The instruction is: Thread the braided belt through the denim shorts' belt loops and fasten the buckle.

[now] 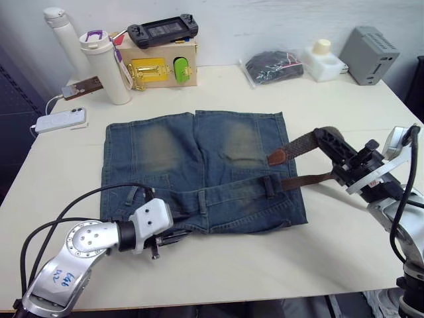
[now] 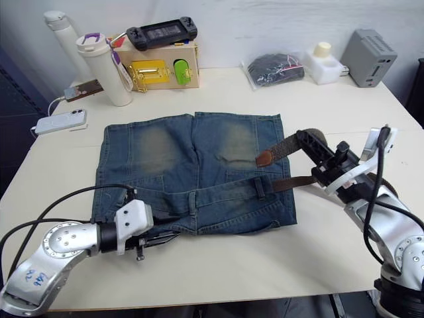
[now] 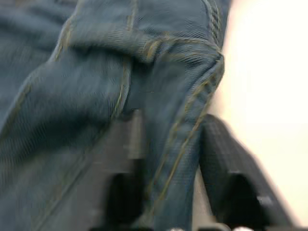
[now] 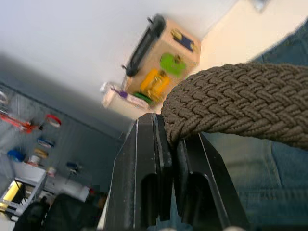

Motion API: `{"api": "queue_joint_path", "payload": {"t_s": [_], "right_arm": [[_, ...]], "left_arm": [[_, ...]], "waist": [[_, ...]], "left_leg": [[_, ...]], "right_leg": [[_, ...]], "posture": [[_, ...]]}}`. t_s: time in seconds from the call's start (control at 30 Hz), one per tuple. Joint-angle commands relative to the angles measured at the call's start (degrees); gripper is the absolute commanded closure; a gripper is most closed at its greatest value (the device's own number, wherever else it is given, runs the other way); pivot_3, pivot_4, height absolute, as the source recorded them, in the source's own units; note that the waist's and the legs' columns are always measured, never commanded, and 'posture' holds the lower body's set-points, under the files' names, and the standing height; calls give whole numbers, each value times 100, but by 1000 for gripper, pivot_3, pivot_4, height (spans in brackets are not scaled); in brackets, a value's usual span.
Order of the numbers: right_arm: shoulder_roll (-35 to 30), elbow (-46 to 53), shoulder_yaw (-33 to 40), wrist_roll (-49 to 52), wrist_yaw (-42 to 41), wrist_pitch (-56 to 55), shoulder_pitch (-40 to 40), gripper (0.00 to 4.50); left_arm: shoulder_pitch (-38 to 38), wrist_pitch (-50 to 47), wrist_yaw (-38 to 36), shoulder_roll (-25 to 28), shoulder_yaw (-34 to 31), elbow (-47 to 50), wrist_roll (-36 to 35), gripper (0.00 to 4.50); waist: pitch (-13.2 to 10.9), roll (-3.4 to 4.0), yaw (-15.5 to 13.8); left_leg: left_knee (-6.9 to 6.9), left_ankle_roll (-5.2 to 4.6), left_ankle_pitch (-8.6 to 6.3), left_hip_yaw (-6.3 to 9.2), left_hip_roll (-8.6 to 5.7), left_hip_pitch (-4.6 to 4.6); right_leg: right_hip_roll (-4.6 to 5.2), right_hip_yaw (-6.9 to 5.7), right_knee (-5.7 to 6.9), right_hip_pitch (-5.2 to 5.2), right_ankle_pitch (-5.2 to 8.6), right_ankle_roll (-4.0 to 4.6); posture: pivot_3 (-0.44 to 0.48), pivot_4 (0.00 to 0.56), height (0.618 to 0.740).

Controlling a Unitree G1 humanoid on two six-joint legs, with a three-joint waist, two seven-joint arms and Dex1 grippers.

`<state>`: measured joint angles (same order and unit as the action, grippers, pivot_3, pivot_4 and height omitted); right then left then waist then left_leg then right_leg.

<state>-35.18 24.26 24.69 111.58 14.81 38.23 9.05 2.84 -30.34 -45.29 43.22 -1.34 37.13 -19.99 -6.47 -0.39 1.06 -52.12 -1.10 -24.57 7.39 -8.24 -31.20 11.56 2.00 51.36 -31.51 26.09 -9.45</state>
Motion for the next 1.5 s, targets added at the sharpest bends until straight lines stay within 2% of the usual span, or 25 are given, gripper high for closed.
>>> {"api": "queue_joint_path", "payload": {"t_s": [0.03,0.17,0.3,0.37,0.67,1.03,1.27,1.37,1.5], "right_arm": [[-58,204,115,142,-2,126,-36,4500],[-77,120,229,142,37,282,-177,4500],[-185,76,392,142,15,398,-421,4500],[-224,64,440,142,12,409,-545,4500],[-474,40,517,9,-54,327,-922,4500],[-80,517,-84,-2117,-824,-3,-984,4500],[286,718,-570,-2565,-900,-29,-1026,4500],[551,796,-866,-2601,-691,-15,-931,4500],[842,689,-1181,-2792,-343,-10,-767,4500]], "left_arm": [[-286,-258,-200,22,-729,271,-940,1673],[-576,-733,-348,125,-1318,186,-1949,1673],[-966,-1513,-85,68,-1777,90,-3716,1673],[-1091,-1595,123,-5,-1732,41,-3872,1673],[-1087,-1393,400,-115,-1216,220,-3647,1673],[-1044,-1241,561,-166,-1166,226,-3616,1673],[-1068,-1178,619,-139,-1144,191,-3567,1673],[-1136,-1091,574,-155,-976,172,-3394,1673],[-1282,-570,244,-43,-211,99,-2356,1673]], "waist": [[0,0,-20],[0,0,-23],[0,0,-28],[0,0,-29],[0,0,-16],[0,0,-40],[0,0,-41],[1,-1,-33],[1,-1,-34]], "left_leg": [[-1,0,0,0,0,0],[0,0,0,-1,0,2],[0,0,0,-1,0,2],[-1,0,0,-2,0,2],[0,0,0,-11,2,2],[0,0,0,-12,2,4],[0,0,0,-13,2,5],[0,0,0,-13,3,6],[-1,0,0,-16,3,6]], "right_leg": [[0,-1,0,0,0,0],[0,-2,1,-1,0,0],[0,-1,2,0,0,0],[0,-1,3,0,0,0],[1,5,3,0,0,0],[0,4,1,0,0,0],[0,6,1,0,0,0],[0,7,2,0,0,0],[1,10,6,-2,0,1]], "posture": [[0,150,645],[0,150,645],[0,150,645],[0,150,645],[0,150,645],[0,150,645],[0,150,645],[0,150,645],[0,150,645]]}}
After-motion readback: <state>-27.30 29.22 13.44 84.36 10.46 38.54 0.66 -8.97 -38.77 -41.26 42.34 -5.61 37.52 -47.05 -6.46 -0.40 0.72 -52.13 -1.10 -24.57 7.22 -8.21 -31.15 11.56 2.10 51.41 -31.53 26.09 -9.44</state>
